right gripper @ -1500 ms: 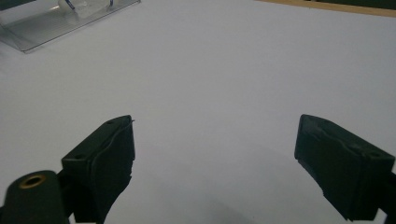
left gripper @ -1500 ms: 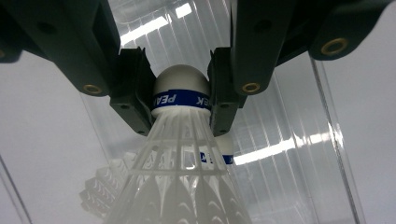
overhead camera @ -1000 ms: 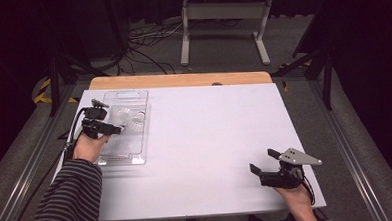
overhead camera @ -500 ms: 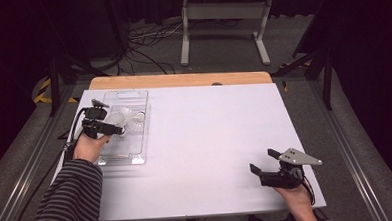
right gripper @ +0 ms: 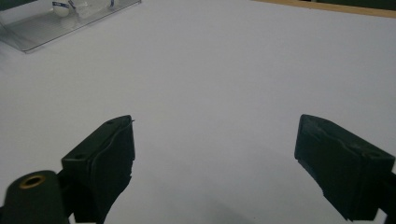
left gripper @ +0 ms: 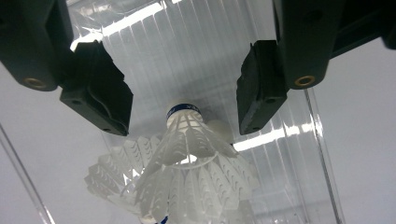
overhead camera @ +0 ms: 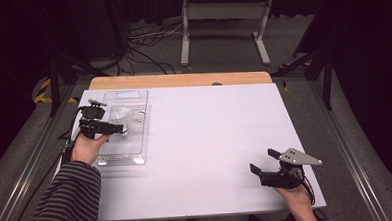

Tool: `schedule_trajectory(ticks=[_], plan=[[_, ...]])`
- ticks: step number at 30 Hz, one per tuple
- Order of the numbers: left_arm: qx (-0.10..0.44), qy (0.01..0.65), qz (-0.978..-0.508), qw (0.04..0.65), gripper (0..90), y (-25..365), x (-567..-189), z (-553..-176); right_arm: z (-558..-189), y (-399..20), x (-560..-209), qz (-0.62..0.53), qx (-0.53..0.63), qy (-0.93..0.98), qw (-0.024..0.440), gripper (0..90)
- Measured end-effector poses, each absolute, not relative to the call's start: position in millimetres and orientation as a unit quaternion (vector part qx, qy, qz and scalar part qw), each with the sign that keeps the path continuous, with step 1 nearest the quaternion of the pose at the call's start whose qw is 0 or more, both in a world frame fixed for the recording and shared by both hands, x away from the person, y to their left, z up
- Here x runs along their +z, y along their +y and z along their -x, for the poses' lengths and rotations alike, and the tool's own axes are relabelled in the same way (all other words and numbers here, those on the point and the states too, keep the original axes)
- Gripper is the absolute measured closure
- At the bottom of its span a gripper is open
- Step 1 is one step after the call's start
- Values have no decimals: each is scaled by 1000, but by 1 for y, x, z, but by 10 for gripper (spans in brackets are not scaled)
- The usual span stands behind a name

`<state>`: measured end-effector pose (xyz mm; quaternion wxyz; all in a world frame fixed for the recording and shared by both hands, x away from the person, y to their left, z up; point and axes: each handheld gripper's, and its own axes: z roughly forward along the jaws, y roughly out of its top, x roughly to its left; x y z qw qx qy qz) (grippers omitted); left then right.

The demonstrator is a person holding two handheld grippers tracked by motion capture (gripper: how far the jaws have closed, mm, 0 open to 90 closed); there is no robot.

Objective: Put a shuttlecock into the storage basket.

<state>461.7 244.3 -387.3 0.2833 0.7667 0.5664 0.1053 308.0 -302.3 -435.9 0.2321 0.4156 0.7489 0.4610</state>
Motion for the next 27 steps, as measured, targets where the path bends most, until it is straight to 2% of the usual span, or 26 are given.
schedule_trajectory(ticks=[7,27], plan=[[119,555,-767,300,300,244,-382,-456,-308,-303,-436,-417,460,749,233,128],[144,533,-772,316,279,242,-375,-438,-308,-303,-436,-417,461,748,233,128]])
